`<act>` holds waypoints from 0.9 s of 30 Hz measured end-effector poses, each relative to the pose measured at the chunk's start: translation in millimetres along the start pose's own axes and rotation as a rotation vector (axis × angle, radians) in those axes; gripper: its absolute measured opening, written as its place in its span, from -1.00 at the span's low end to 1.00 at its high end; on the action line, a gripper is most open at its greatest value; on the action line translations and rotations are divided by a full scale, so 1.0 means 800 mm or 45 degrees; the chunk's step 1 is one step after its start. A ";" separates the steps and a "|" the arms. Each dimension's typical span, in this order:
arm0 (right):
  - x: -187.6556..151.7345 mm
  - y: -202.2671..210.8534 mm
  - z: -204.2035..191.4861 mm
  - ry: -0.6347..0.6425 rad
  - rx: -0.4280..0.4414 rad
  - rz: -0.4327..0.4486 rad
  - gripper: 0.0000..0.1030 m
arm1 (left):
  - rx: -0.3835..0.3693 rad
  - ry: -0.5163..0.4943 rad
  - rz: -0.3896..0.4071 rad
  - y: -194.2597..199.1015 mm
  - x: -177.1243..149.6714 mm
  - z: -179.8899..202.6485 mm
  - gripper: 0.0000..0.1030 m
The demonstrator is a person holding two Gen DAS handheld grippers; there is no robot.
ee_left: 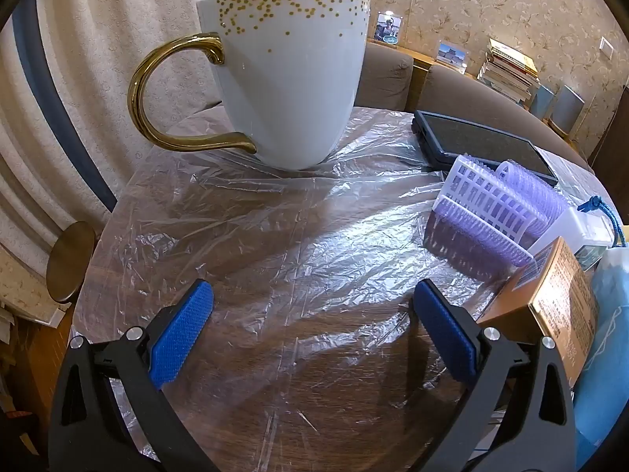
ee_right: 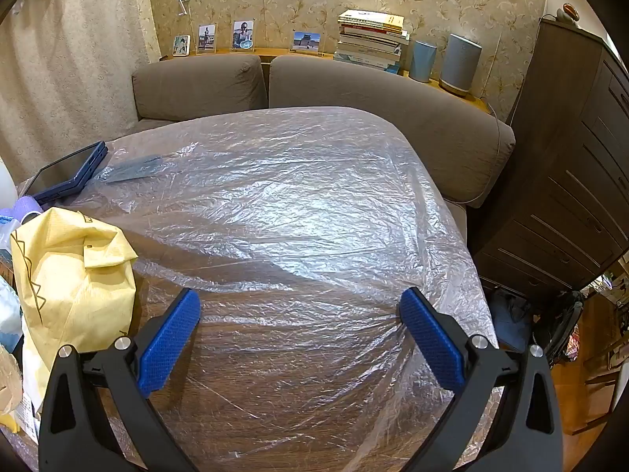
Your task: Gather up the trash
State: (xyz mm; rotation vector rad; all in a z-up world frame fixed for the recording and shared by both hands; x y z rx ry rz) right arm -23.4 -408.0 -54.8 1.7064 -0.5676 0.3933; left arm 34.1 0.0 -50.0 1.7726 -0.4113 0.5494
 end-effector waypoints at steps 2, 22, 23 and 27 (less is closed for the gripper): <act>0.000 0.001 0.000 0.005 -0.004 0.007 0.93 | -0.003 0.004 0.008 0.001 0.000 0.000 0.97; 0.000 0.001 0.000 0.006 -0.005 0.008 0.93 | -0.006 0.007 0.010 0.001 0.000 0.000 0.98; 0.001 0.001 0.000 0.006 -0.005 0.008 0.93 | -0.006 0.006 0.010 0.001 0.000 0.000 0.97; 0.000 0.001 0.000 0.006 -0.005 0.008 0.93 | -0.006 0.007 0.010 0.001 0.000 0.000 0.97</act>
Point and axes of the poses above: each gripper's, at about its wrist camera, not at the fingertips, and y roughly against the way its jaws point, z to its right, x to its top, the point moved 6 cm from there along -y, roughly the way its jaws point, and after that the axes turned 15 degrees about x, right-handed, at the moved point
